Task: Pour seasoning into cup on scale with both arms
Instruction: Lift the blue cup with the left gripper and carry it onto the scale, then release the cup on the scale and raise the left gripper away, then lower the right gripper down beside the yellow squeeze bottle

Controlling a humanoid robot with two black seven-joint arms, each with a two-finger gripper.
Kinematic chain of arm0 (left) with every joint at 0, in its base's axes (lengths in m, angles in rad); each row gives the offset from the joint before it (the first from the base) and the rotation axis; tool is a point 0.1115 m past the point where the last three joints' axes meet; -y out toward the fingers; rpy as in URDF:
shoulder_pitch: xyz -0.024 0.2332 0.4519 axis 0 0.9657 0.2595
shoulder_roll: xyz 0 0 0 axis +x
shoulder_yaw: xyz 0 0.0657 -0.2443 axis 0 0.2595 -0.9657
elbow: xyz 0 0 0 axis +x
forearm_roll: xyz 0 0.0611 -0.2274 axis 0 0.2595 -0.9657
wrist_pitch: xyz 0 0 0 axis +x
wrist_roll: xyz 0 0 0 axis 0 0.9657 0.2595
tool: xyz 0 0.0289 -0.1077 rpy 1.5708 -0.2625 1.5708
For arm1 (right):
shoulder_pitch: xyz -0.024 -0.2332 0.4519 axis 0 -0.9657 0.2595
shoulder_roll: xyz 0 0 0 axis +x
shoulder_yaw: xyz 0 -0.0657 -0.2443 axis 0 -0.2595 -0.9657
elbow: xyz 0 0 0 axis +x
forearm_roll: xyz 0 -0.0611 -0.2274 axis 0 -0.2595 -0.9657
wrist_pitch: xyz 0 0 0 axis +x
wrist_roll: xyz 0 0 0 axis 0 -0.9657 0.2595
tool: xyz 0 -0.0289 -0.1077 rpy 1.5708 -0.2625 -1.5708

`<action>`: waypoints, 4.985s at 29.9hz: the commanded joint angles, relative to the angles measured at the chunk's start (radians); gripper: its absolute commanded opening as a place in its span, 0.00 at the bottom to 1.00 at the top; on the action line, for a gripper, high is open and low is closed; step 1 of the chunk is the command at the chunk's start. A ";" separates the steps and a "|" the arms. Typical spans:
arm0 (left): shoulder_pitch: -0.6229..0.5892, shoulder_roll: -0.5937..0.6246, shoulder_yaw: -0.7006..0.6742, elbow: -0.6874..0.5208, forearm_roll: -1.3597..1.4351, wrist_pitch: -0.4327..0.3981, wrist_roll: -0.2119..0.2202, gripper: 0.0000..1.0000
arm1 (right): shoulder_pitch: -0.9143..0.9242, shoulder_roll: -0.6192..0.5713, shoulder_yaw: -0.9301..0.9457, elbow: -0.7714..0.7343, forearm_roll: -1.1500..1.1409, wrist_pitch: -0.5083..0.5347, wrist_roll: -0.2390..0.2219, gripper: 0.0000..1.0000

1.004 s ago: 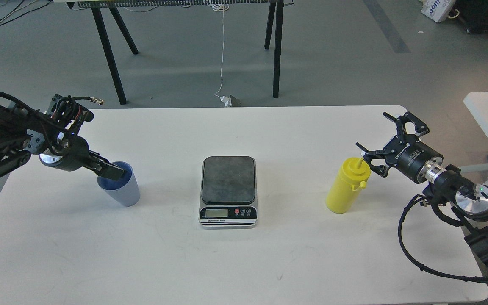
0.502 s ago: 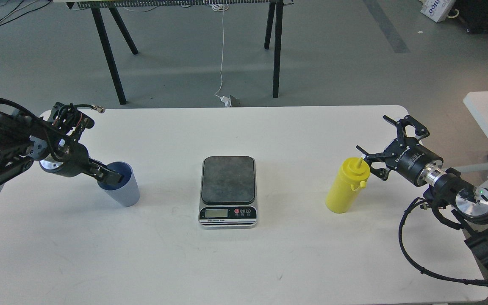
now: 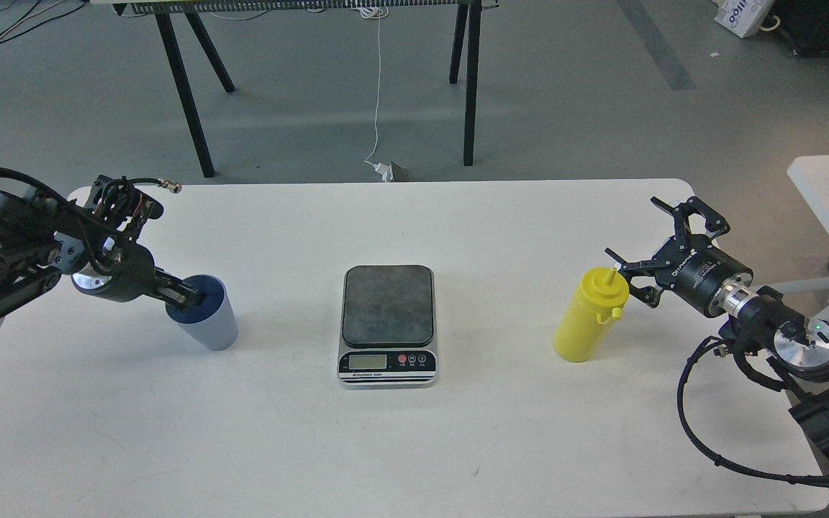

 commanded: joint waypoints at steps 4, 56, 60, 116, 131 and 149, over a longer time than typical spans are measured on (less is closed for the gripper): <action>-0.006 0.002 -0.007 -0.004 -0.007 0.000 0.000 0.07 | -0.002 0.000 0.000 -0.002 0.000 0.000 -0.001 0.99; -0.163 -0.331 -0.001 -0.027 -0.172 0.000 0.000 0.04 | -0.014 0.002 0.003 -0.046 0.000 0.000 0.001 0.99; -0.154 -0.333 -0.003 -0.026 -0.172 0.000 0.000 0.05 | -0.014 0.002 0.003 -0.046 0.001 0.000 0.001 0.99; -0.063 -0.138 -0.247 0.276 -1.077 0.000 0.000 1.00 | -0.213 -0.265 0.169 0.305 0.880 0.000 -0.261 1.00; 0.093 -0.204 -0.440 0.398 -1.165 0.000 0.000 1.00 | -0.538 -0.235 0.089 0.350 0.811 0.000 -0.278 1.00; 0.118 -0.202 -0.440 0.398 -1.192 0.000 0.000 1.00 | -0.422 0.037 0.069 0.184 0.552 0.000 -0.278 1.00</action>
